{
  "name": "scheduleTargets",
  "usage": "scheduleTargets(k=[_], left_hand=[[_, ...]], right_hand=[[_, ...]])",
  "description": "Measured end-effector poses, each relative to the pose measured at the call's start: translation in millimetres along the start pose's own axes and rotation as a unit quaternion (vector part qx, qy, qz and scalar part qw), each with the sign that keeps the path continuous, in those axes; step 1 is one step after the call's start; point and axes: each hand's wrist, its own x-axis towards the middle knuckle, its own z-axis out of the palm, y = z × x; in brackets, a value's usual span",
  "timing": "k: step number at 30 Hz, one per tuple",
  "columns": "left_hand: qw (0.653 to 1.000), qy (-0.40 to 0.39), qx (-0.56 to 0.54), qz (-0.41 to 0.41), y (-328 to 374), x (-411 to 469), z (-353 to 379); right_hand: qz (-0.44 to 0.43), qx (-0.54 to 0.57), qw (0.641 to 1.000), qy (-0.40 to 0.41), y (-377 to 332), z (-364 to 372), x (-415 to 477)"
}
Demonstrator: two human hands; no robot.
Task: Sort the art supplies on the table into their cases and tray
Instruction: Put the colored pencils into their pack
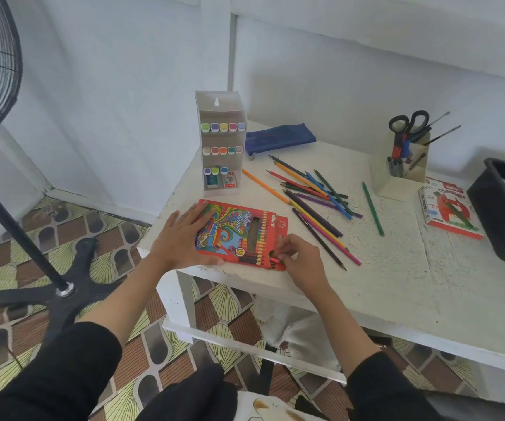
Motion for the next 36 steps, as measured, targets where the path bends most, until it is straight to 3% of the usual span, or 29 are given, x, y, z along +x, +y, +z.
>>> scheduleTargets(k=[5,17,25,30,36], left_hand=[[1.000,0.003,-0.003,0.000,-2,1,2],[1.000,0.008,-0.008,0.001,-2,0,2],[1.000,0.002,-0.007,-0.002,-1,0,1],[1.000,0.007,-0.008,-0.002,-1,0,1],[1.000,0.014,-0.016,-0.001,-1,1,1]], right_hand=[[0.001,0.022,0.999,0.023,10,0,-3],[0.030,-0.014,0.999,-0.009,16,9,7],[0.085,0.152,0.984,0.026,18,-26,3],[0.059,-0.021,0.983,0.172,43,-66,-1],[0.083,-0.125,0.979,0.140,60,-75,-8]])
